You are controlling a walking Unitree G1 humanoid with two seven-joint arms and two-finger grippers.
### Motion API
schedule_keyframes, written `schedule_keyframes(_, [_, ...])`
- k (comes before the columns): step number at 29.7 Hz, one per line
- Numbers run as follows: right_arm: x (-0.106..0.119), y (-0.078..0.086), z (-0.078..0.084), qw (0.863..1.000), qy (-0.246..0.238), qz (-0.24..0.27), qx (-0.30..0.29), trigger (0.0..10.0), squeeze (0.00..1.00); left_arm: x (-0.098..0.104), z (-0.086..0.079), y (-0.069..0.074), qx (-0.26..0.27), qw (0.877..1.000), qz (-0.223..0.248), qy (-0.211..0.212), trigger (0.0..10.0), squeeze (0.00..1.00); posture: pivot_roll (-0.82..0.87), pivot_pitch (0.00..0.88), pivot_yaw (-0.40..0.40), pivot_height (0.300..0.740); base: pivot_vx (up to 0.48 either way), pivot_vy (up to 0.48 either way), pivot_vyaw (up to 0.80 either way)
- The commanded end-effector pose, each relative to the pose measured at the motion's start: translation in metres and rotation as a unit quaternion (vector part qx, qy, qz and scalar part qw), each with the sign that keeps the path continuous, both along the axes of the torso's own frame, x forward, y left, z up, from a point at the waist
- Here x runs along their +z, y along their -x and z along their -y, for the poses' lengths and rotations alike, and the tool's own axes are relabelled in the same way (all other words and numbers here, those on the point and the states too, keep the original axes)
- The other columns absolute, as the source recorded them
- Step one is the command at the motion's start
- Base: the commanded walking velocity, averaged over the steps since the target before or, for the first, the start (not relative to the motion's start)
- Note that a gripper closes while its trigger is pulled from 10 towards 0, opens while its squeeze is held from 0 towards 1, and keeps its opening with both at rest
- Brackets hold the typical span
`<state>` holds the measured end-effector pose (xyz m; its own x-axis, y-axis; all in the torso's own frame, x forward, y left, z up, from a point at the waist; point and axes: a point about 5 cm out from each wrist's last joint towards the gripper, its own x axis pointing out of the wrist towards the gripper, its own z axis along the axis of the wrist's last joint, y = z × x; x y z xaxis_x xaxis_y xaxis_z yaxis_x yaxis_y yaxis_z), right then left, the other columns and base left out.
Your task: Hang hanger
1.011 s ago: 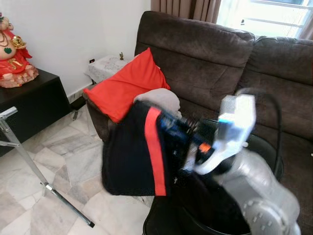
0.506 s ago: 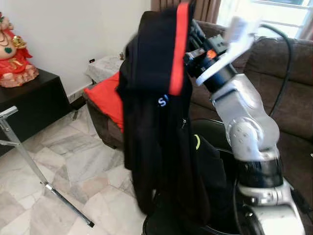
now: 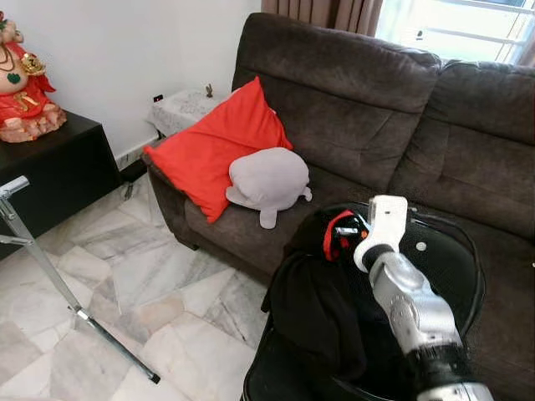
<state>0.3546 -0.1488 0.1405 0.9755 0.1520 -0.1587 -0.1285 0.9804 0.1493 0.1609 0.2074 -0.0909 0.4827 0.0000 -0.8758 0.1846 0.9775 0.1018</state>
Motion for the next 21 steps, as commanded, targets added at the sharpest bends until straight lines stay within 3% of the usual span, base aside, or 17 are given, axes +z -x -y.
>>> schedule_keyframes(1, [0.002,0.007,0.000,1.000,0.006,0.023,-0.009,0.0,0.00,-0.002,-0.002,0.005,0.001,1.000,-0.009,-0.003,10.0,0.00,0.06,0.000,-0.019,0.740,0.000,0.000,0.00])
schedule_keyframes(8, [-0.010,0.025,0.001,0.999,-0.002,0.031,-0.030,0.0,0.00,-0.002,-0.004,0.006,0.000,1.000,-0.011,-0.004,10.0,0.00,0.06,0.000,-0.010,0.740,0.000,0.000,0.00])
schedule_keyframes(9, [-0.011,0.026,0.000,0.999,0.001,0.032,-0.027,10.0,0.00,-0.002,-0.005,0.006,-0.001,1.000,-0.011,-0.005,10.0,0.00,0.06,0.000,-0.009,0.740,0.000,0.000,0.00])
schedule_keyframes(16, [-0.006,0.028,-0.006,0.998,0.024,0.057,-0.031,10.0,0.00,-0.002,-0.008,0.008,-0.001,1.000,-0.013,-0.007,10.0,0.00,0.07,0.000,-0.002,0.740,0.000,0.000,0.00])
schedule_keyframes(21, [-0.005,0.028,-0.008,0.996,0.049,0.067,-0.026,10.0,0.00,-0.002,-0.012,0.010,0.005,1.000,-0.011,-0.018,10.0,0.00,0.09,0.000,-0.004,0.740,0.000,0.000,0.80])
